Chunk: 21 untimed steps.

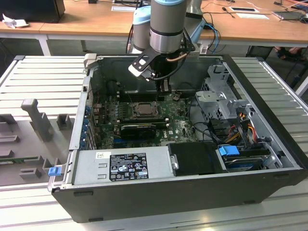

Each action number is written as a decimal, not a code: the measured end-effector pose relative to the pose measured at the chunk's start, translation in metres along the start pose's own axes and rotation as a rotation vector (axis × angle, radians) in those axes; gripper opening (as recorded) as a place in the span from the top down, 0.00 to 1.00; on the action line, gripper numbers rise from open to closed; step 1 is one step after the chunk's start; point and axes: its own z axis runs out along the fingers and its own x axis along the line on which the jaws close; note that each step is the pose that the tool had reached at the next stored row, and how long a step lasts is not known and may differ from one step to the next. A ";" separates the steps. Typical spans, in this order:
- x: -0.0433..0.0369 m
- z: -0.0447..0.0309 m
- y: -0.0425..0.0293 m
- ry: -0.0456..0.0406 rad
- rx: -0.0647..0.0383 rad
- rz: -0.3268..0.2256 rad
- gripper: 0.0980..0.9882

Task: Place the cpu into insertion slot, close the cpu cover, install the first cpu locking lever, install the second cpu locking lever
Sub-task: 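Close the cpu cover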

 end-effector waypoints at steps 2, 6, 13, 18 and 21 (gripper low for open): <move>0.0002 0.0012 -0.0043 0.0002 0.000 0.000 0.99; 0.0003 0.0024 -0.0112 -0.0002 0.000 0.000 0.99; 0.0011 0.0026 -0.0283 0.0000 0.000 0.000 0.99; 0.0016 0.0022 -0.0401 0.0000 0.000 0.000 0.99; 0.0018 0.0021 -0.0452 0.0000 0.000 0.000 0.99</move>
